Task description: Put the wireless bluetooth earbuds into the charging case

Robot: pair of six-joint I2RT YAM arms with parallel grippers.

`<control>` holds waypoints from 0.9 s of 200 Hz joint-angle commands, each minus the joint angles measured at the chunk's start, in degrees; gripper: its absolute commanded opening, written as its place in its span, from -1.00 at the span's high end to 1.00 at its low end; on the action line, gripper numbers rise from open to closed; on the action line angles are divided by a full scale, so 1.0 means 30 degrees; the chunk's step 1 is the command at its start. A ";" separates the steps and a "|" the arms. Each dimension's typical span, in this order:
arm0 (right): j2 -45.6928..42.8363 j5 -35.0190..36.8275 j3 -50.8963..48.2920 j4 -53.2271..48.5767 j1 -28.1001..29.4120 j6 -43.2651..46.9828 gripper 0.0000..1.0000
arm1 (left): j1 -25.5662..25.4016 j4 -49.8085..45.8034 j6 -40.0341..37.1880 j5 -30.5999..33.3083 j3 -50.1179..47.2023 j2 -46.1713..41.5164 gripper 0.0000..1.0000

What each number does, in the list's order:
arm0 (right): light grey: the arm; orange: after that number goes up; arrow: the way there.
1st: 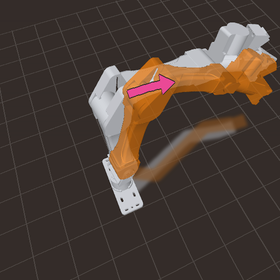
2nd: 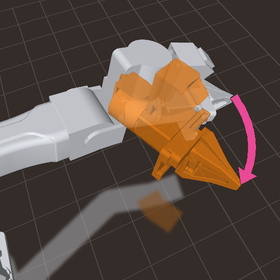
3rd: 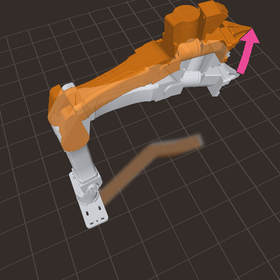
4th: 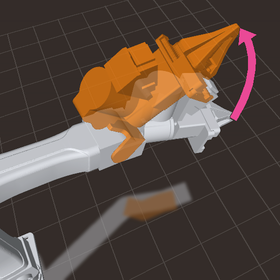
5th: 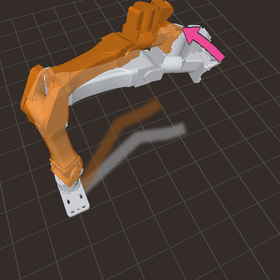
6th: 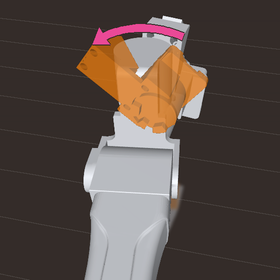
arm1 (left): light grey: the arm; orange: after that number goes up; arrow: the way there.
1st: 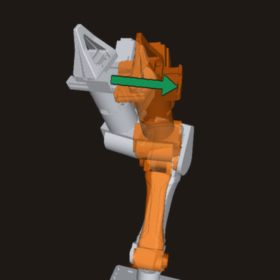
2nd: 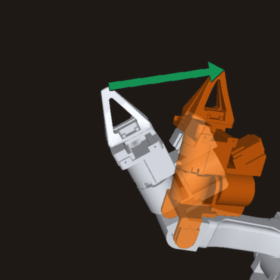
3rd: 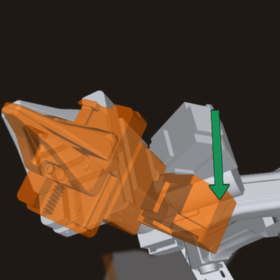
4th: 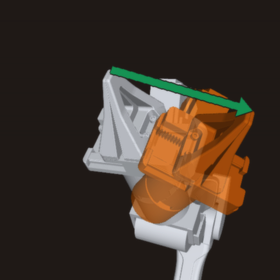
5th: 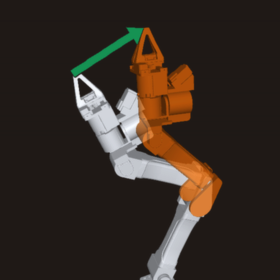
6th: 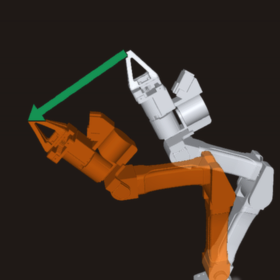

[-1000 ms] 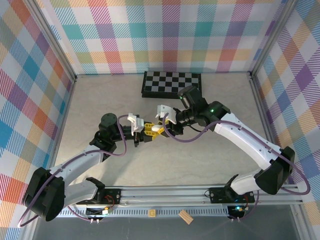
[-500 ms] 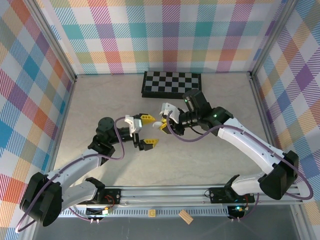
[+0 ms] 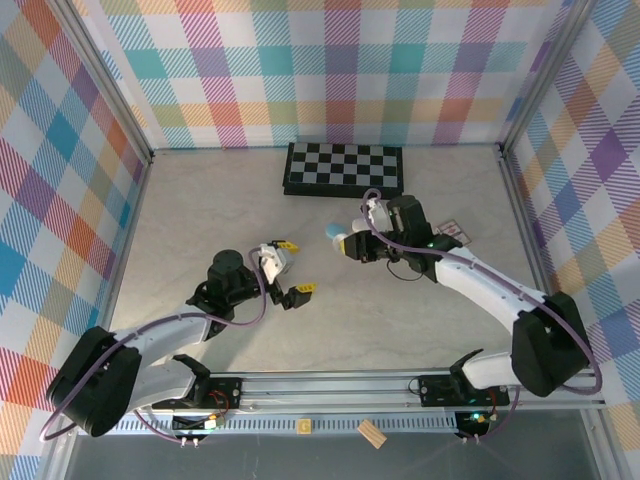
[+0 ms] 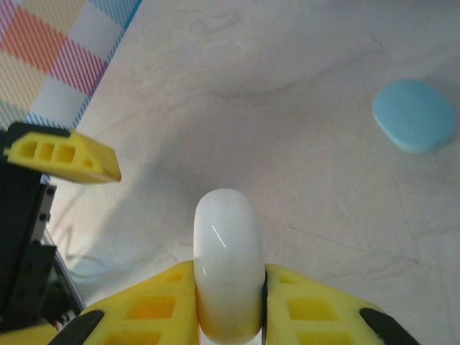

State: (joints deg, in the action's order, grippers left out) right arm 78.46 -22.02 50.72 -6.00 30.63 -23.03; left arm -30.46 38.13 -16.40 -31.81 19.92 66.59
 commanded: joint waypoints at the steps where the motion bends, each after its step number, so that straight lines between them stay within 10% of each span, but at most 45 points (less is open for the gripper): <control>1: 0.1338 -0.0906 -0.0787 0.3170 -0.0222 -0.4117 0.53 | -0.0333 0.1084 -0.0537 0.0354 -0.0014 0.0535 -0.99; 119: 0.7405 -0.0628 -0.1364 0.5375 -0.0199 -0.5933 0.42 | -0.0471 -0.0371 -0.0650 0.0286 0.0478 0.0481 -0.99; 180: 0.3708 0.4572 -0.0959 0.1023 -0.0272 -0.2192 -0.59 | 0.0202 0.0390 0.1240 0.7357 -0.0463 -0.1226 -0.99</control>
State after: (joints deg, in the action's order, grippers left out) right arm 97.03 -17.93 47.11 3.38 30.04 -36.95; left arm -30.92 38.04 -14.74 -20.36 19.94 66.08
